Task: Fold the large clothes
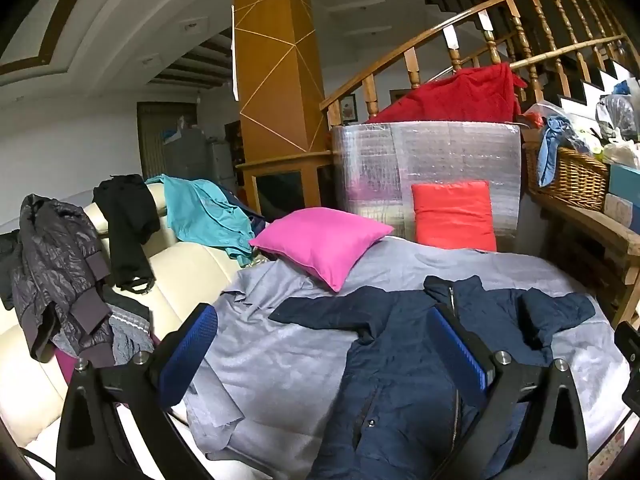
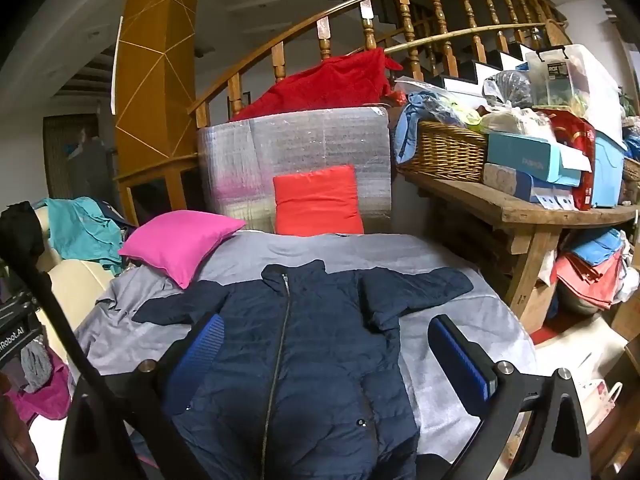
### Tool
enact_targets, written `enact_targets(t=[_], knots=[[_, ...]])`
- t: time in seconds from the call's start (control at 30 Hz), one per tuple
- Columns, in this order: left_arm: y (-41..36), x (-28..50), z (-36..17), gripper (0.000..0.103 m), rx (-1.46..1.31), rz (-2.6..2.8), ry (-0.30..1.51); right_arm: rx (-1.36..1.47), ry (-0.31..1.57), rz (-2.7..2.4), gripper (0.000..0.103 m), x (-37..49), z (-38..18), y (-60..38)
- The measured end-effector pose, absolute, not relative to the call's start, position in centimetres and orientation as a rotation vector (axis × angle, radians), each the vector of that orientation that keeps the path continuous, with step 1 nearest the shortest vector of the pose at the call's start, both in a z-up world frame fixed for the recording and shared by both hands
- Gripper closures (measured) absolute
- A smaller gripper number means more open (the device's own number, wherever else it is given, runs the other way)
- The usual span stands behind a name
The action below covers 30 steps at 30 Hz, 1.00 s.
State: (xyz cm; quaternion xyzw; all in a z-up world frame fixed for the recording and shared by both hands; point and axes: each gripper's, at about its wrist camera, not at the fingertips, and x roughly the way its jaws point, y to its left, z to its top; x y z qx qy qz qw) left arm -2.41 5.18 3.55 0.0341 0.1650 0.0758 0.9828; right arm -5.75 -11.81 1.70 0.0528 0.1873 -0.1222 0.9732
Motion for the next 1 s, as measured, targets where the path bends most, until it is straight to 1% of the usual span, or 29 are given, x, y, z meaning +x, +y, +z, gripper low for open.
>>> enact_targets(t=[0.43, 1.0], knots=[[6.0, -2.2, 3.3, 0.0, 0.062, 0.159, 0.338, 0.102, 0.389, -0.235, 0.0, -5.4, 2.0, -11.1], [6.0, -2.0, 2.7, 0.0, 0.061, 0.156, 0.35, 0.099, 0.404, -0.232, 0.0, -5.2, 1.0, -11.3]])
